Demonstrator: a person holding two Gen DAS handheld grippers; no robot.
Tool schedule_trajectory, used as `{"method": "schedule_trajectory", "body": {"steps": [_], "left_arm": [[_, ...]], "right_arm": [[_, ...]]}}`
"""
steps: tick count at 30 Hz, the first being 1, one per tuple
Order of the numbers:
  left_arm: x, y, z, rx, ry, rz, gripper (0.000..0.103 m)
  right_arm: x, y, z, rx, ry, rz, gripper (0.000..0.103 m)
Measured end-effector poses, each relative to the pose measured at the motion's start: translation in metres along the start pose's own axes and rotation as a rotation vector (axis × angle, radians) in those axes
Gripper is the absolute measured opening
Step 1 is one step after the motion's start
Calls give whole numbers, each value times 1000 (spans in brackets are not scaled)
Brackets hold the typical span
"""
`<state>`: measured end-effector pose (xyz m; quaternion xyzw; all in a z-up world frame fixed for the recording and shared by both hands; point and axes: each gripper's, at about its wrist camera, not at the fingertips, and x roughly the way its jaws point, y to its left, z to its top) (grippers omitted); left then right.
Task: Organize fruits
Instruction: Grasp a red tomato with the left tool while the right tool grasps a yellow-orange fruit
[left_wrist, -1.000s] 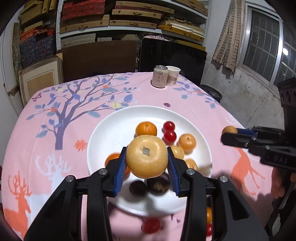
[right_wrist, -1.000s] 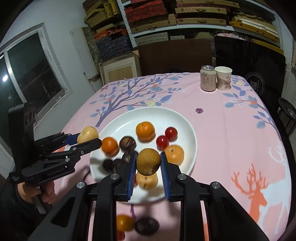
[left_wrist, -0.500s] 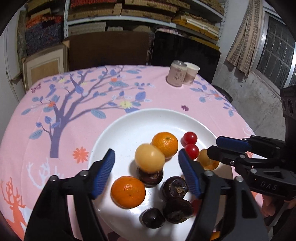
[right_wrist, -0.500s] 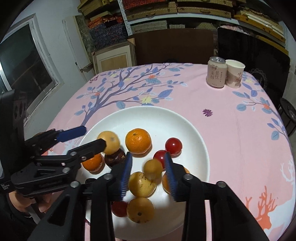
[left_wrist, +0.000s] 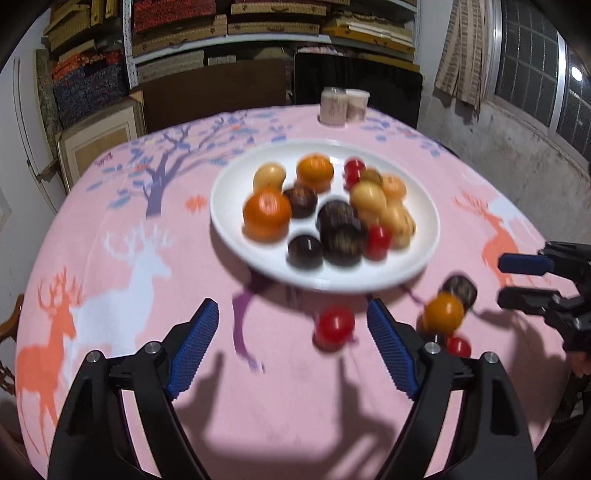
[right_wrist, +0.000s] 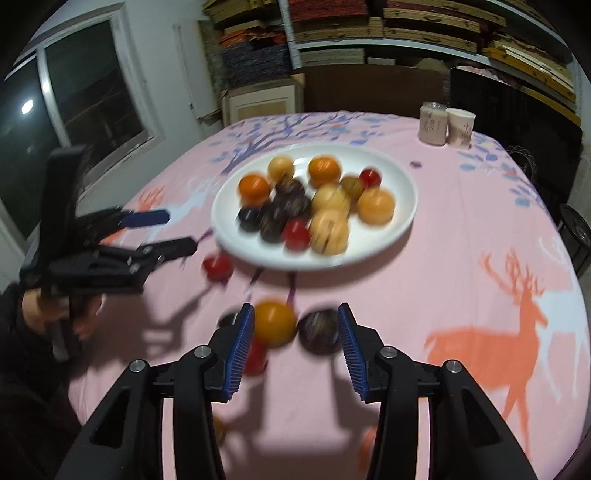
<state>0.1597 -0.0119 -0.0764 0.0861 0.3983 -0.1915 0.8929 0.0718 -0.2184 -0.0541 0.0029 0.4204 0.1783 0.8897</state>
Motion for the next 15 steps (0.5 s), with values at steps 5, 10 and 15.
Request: {"method": "schedule_trajectory", "body": {"steps": [5,10,15], "left_arm": [[11,-13,-19,30,36,40,80],[29,-21,-13,33,36,74,68],[42,-34,-13,78,60,27,36]], "right_arm": [[-4,17,-42,9,19,17,47],[-9,25,-54,43,11,12,47],[-13,35,-59,7,10,-6,47]]}}
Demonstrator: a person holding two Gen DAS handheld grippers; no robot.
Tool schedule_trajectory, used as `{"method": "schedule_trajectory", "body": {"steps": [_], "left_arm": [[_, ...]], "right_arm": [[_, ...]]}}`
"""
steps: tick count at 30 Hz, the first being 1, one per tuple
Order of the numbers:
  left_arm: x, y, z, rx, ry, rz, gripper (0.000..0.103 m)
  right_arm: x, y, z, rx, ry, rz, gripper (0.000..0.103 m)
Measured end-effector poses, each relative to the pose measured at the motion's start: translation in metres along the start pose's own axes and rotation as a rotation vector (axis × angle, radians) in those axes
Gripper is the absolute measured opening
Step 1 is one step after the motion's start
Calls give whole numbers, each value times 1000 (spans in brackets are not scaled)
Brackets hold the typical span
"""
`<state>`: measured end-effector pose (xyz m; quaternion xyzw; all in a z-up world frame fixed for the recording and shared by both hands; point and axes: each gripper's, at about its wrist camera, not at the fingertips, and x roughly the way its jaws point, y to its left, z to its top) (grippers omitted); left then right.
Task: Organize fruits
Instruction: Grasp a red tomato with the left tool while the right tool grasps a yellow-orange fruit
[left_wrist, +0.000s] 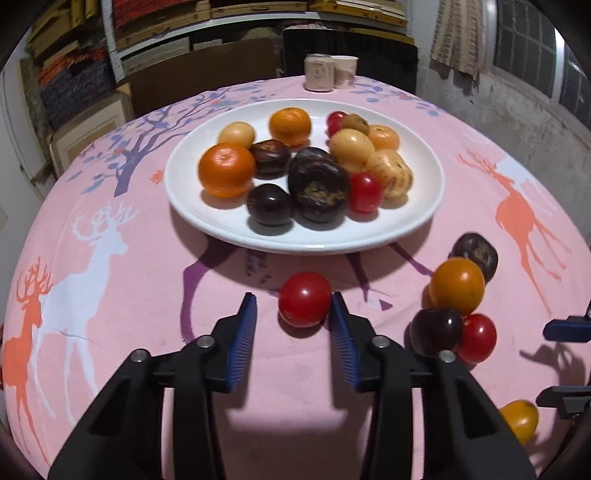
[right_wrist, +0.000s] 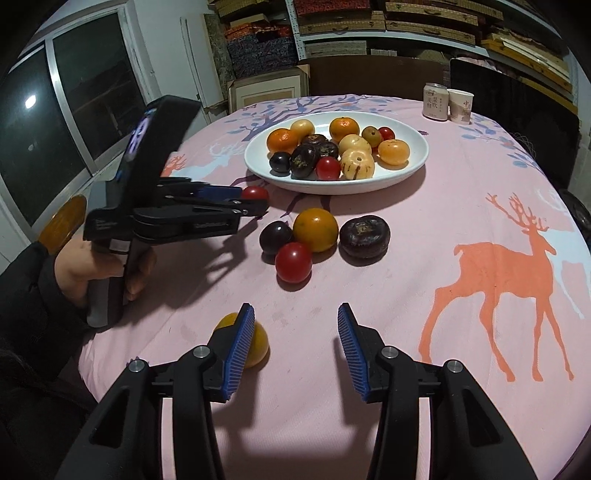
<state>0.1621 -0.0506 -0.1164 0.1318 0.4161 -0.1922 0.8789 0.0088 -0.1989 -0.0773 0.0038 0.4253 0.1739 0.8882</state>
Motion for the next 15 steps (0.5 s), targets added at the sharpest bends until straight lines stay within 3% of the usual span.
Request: {"method": "schedule_trajectory", "body": {"steps": [1,2,9,12,15], "left_arm": [[-1,-3,0,17,-7,-6,28],[-2,-4,0,23,-14,-9,27],[2,5,3,-37,-6,-86,27],[6,6,6,-56,-8,-104,35],[6,6,8,-55,-12,-95,30]], "right_arm": [[0,2,-1,-8,-1,-3,47],[-1,2,-1,-11,-3,-2,47],[-7,13,-3,-51,-17,13,47],[-10,19,-3,-74,-21,22,47],[-11,27,-5,-100,-15,31,47]]}}
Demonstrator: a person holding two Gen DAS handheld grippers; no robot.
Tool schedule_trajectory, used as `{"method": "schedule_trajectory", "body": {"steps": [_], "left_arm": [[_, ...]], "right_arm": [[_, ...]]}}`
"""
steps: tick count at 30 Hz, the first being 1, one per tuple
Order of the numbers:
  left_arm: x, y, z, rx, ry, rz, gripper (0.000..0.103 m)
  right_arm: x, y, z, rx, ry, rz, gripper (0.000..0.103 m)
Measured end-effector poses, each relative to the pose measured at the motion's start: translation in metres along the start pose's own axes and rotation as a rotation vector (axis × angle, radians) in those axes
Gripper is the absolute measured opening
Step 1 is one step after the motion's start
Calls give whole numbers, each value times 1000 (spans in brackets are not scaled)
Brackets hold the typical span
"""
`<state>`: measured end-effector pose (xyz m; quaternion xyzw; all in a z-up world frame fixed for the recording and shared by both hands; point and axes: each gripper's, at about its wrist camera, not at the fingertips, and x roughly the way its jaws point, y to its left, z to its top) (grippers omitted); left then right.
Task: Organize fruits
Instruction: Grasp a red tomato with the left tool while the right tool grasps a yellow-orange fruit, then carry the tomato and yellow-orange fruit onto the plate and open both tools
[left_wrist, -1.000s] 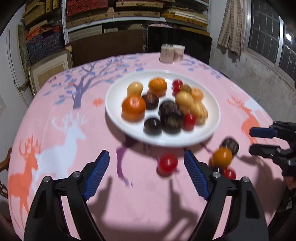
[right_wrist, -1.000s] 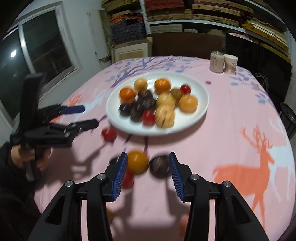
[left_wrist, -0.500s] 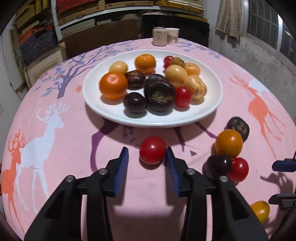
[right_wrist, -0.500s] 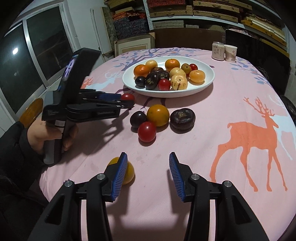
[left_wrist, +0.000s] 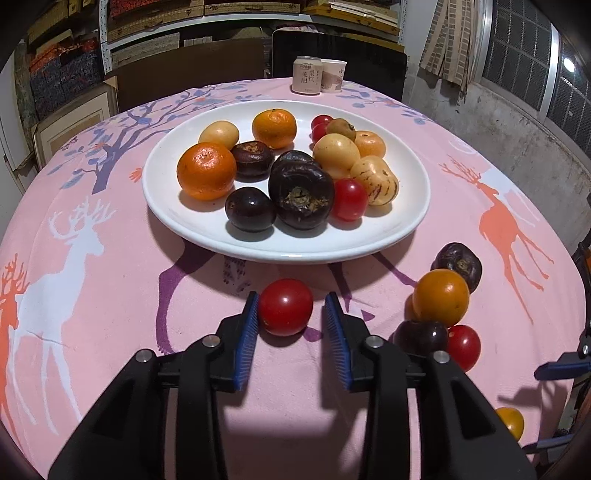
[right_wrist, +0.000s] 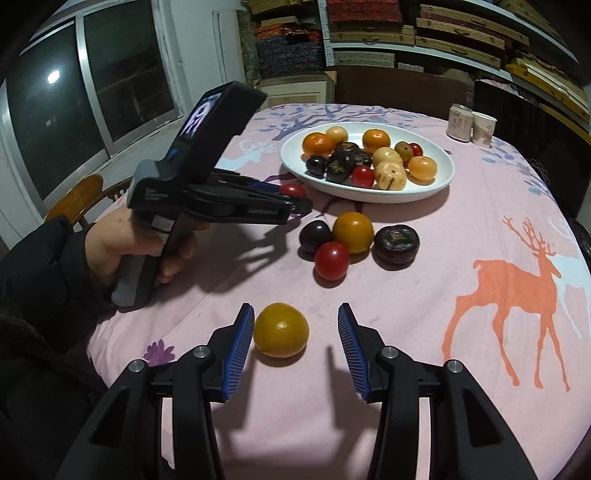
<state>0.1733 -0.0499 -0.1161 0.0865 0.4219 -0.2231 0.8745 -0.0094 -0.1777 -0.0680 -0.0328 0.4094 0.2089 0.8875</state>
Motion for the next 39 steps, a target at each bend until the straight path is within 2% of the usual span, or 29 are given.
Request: {"method": "schedule_trajectory", "body": {"steps": [1,12,23,24,25,39], "left_arm": [[0,1,0,-3,-3,3,27],[-25,-4,-7,20,-88,27,27],[-25,0,-9,6,-80,39,27],[-24,0,-9,6,-80,39,27],[-24,0,-9,4,-79,39,27],[-25,3,-9,-10,-82,36,27]], "right_arm": [[0,2,0,-3,4,2,47],[2,2,-5,6,21,-6,47],[30,10,-6,-33,79,-33,47],[30,10,-6,-29,76,-39,45],[30,9,-6,-20,71,-26,37],[20,-1,-4,25,42,-10,37]]}}
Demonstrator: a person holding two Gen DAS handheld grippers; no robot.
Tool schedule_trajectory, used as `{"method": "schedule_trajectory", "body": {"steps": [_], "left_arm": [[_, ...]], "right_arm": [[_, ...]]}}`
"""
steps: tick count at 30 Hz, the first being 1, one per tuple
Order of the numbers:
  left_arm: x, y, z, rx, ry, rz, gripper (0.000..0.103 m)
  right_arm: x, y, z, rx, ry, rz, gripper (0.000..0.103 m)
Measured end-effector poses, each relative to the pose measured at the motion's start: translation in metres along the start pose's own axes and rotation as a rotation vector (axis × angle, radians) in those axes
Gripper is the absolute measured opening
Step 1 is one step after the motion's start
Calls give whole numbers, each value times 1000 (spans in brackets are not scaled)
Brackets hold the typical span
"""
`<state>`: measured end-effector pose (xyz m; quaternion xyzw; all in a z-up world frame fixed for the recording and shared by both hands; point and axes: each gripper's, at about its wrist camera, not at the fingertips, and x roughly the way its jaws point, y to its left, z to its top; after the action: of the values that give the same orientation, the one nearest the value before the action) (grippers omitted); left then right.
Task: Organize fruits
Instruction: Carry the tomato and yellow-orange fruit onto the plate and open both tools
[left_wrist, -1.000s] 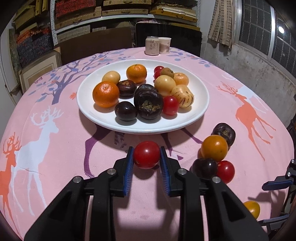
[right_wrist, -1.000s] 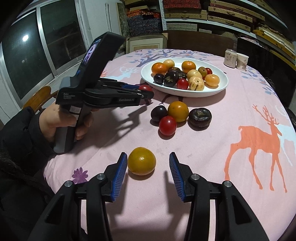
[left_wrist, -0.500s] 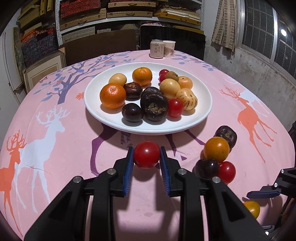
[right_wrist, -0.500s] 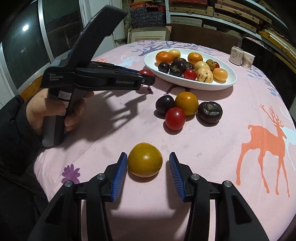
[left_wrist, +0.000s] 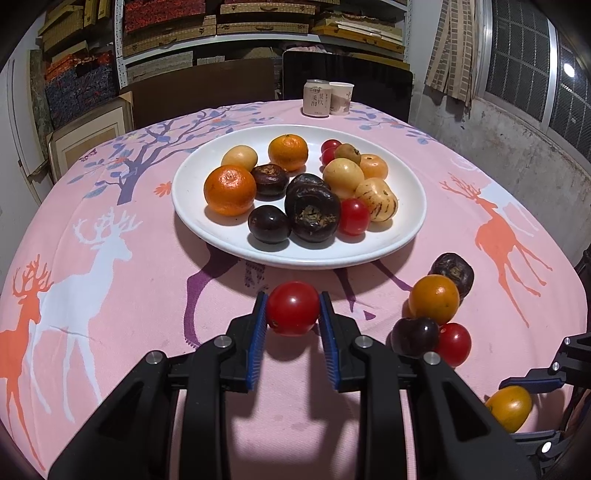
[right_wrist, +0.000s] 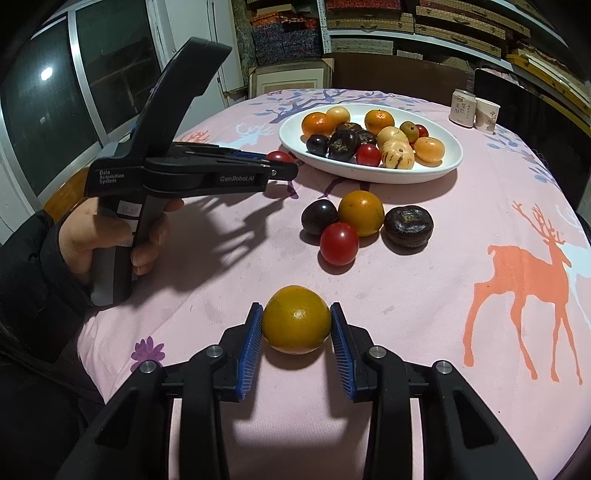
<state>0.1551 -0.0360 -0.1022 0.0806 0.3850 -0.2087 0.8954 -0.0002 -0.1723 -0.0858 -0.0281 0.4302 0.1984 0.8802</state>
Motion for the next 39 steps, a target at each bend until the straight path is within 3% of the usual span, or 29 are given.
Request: {"method": "schedule_trajectory", "body": {"steps": [13,24,29,39], "left_arm": [[-18,11,3,-37,-28,9,27],[-53,17,42,-24,-90,27,27],[-38,6,67,5,-83,28,27],[26,-7,107,38,-12,38,27]], "right_arm": [[-20,-27,19,58,-66,-28,37],[-44,-79,85,96,-165,-68,37],[-30,-104,124,150,-173,-41,37],[39,-126,200,210,-127,-18,37]]}}
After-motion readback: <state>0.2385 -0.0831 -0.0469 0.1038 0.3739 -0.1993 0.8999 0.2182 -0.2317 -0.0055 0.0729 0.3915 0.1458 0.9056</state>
